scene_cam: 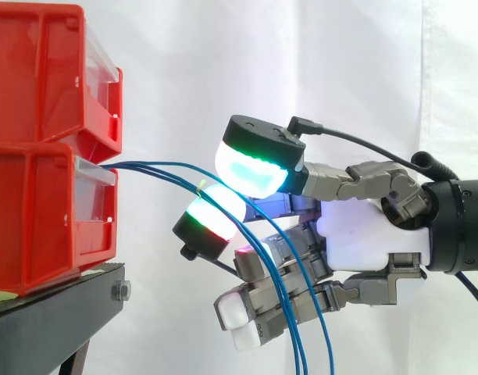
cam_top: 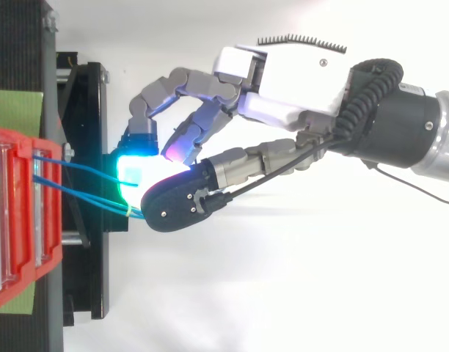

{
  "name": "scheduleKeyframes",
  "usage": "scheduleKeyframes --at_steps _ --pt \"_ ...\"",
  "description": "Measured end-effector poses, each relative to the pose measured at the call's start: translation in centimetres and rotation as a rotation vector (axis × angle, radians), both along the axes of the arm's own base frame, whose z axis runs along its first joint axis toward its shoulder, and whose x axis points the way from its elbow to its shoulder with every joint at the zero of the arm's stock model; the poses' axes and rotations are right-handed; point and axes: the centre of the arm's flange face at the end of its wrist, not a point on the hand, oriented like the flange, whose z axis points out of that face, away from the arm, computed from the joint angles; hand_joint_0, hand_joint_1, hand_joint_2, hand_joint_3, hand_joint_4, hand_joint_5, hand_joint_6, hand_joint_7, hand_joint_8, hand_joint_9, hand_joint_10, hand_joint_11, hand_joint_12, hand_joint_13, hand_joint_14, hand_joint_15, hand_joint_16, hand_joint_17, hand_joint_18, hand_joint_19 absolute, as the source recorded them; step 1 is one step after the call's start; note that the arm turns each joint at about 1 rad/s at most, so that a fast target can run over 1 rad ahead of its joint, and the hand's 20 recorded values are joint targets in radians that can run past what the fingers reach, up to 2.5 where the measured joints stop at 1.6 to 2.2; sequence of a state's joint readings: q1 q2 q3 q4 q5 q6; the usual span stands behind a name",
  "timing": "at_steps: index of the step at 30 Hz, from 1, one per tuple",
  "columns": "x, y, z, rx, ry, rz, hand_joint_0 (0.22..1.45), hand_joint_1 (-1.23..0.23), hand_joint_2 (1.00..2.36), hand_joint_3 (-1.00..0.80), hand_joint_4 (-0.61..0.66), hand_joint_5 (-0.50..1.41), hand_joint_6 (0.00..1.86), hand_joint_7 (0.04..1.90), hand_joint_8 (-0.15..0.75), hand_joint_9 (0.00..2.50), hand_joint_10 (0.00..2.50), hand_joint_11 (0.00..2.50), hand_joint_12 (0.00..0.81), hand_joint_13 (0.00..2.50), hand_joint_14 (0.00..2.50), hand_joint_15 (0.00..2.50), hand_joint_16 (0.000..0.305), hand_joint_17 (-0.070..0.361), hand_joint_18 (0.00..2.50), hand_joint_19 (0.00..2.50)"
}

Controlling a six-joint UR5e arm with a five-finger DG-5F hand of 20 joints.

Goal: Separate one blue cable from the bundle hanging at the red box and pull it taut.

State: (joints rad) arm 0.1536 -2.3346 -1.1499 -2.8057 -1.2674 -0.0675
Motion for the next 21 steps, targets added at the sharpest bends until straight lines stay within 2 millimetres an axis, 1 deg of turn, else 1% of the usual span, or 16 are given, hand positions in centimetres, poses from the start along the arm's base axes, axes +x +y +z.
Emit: scheduleKeyframes --at_steps 2,4,7,12,15,21 --pt "0.0 0.01 -0.01 0.0 0.0 0.001 0.62 -0.7 1.0 -0.46 -0.01 -0.19 0.93 0.99 0.263 1.16 0.02 0.96 0.308 0.93 0.02 0.55 0.038 0.086 0.64 0.54" --pt "-0.01 0.0 -0.02 0.0 0.0 0.001 0.6 -0.65 1.0 -0.5 -0.01 -0.18 0.92 0.97 0.264 1.15 0.02 0.97 0.307 0.93 0.02 0.54 0.038 0.086 0.64 0.54" --pt "-0.01 0.03 -0.02 0.0 0.0 0.001 0.57 -0.6 1.0 -0.5 0.01 -0.18 0.92 0.96 0.264 1.16 0.02 0.96 0.314 0.93 0.02 0.55 0.039 0.088 0.65 0.54" --pt "0.0 0.02 -0.02 0.0 0.0 0.001 0.58 -0.54 1.0 -0.5 0.0 -0.18 0.92 0.97 0.268 1.16 0.02 0.96 0.311 0.93 0.02 0.55 0.039 0.088 0.64 0.55" --pt "0.0 0.01 -0.01 0.0 0.0 0.001 0.59 -0.55 1.0 -0.5 0.0 -0.18 0.91 1.0 0.268 1.16 0.02 0.97 0.313 0.94 0.02 0.55 0.039 0.087 0.64 0.54" --pt "0.0 0.03 0.0 0.0 0.0 0.001 0.61 -0.62 1.01 -0.35 0.0 -0.18 0.92 1.06 0.273 1.15 0.02 0.96 0.314 0.93 0.02 0.55 0.039 0.087 0.64 0.54"
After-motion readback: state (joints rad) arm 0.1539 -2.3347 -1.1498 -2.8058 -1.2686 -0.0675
